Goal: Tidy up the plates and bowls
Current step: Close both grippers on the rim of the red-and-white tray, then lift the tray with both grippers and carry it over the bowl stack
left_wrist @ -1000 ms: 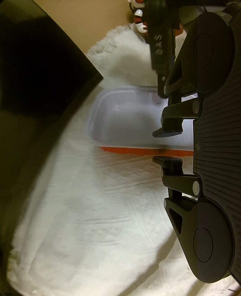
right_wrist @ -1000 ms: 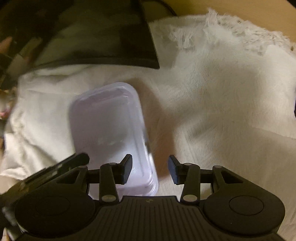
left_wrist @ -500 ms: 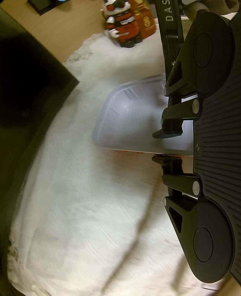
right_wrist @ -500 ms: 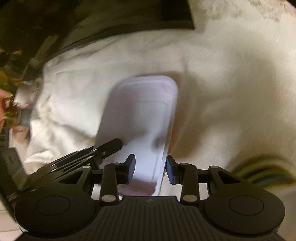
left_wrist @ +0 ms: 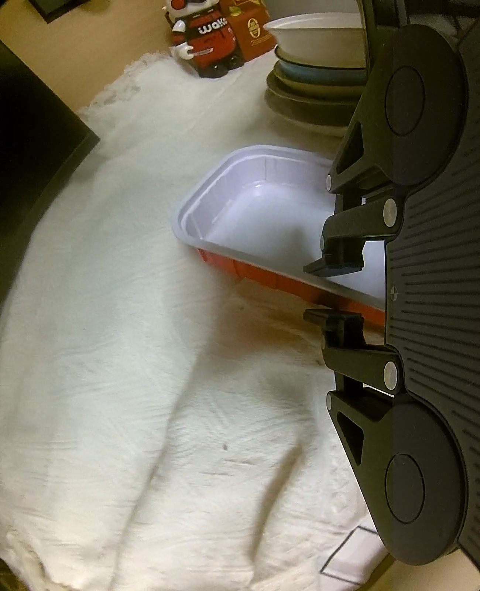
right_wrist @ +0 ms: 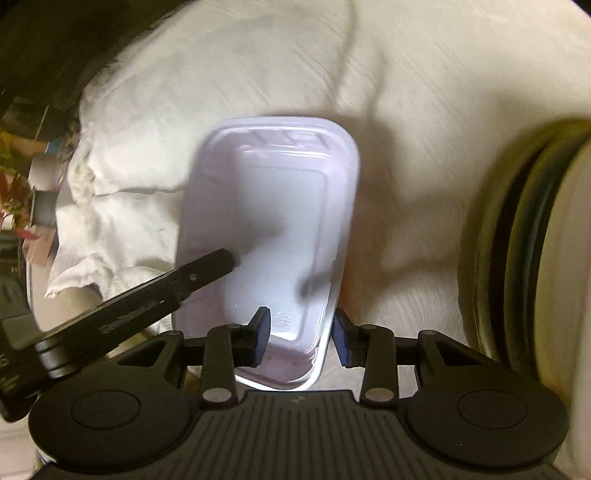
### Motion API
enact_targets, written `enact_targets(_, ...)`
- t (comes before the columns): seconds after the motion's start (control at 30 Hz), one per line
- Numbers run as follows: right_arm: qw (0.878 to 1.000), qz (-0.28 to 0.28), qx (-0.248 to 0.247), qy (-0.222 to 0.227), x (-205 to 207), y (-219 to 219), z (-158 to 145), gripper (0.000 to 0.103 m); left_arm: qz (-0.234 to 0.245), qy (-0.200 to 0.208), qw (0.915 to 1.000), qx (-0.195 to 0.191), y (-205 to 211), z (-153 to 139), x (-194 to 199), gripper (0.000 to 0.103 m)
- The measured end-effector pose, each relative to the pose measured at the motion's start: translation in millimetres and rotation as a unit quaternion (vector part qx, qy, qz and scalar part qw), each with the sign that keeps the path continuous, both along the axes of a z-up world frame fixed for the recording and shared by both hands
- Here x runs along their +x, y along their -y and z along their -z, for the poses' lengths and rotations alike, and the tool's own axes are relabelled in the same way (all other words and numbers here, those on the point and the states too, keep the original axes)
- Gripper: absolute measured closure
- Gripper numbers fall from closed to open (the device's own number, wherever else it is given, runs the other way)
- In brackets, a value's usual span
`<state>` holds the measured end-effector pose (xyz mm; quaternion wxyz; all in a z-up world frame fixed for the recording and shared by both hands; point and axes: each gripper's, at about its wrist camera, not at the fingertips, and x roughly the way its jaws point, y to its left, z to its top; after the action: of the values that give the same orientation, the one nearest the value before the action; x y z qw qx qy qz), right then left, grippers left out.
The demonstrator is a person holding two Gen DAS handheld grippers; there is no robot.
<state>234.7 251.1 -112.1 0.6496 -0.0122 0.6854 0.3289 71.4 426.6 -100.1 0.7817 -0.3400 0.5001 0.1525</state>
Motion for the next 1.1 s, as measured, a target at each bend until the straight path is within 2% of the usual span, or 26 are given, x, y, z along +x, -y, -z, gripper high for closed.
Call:
enact_targets(0.1,1.0,0.006,0.004,0.027,-6.6,8.7,3.6,0.066,-0.001,0.007,0.9999,-0.009,-0.7,3.1,-2.0,0.082)
enact_targets(0.17,0.996,-0.002,0.003,0.085,-14.2,8.1,-1.3,0.066,-0.002,0.026,0.9996,-0.01,-2.5,3.3,-4.1,0.082)
enact_targets(0.27,0.98,-0.022,0.0,0.199,-27.0,7.8,-10.0,0.066,0.006,0.031,0.9995,-0.003,-4.3,6.0,-0.5,0.082)
enact_targets(0.33,0.973,-0.027,0.002,0.228,-31.3,3.2,-8.7,0.066,0.021,0.023,0.9995,0.003,-3.5,9.0,4.9,0.081)
enact_targets(0.47,0.978,-0.022,0.012,0.206,-38.4,-1.9,3.8,0.065,0.053,0.018,0.998,0.032,1.6,4.8,11.9,0.081)
enact_targets(0.67,0.983,0.004,0.019,0.185,-43.0,-6.0,21.2,0.064,0.076,0.018,0.9959,0.046,-0.4,-3.7,15.3,0.081)
enact_targets(0.73,0.979,0.002,0.035,0.201,-47.2,-7.7,17.5,0.065,0.078,0.015,0.9954,0.053,-2.6,-3.1,14.5,0.081)
enact_targets(0.9,0.963,-0.002,0.056,0.263,-59.3,-9.5,9.9,0.065,0.074,0.018,0.9969,0.021,-13.6,7.1,9.9,0.083)
enact_targets(1.0,0.973,0.013,0.049,0.227,-54.5,-10.0,22.3,0.065,0.073,0.011,0.9972,-0.001,-17.6,15.4,13.6,0.084)
enact_targets(1.1,0.979,0.031,0.052,0.193,-52.0,-5.7,30.6,0.066,0.072,0.008,0.9974,0.002,-17.4,10.1,13.5,0.084)
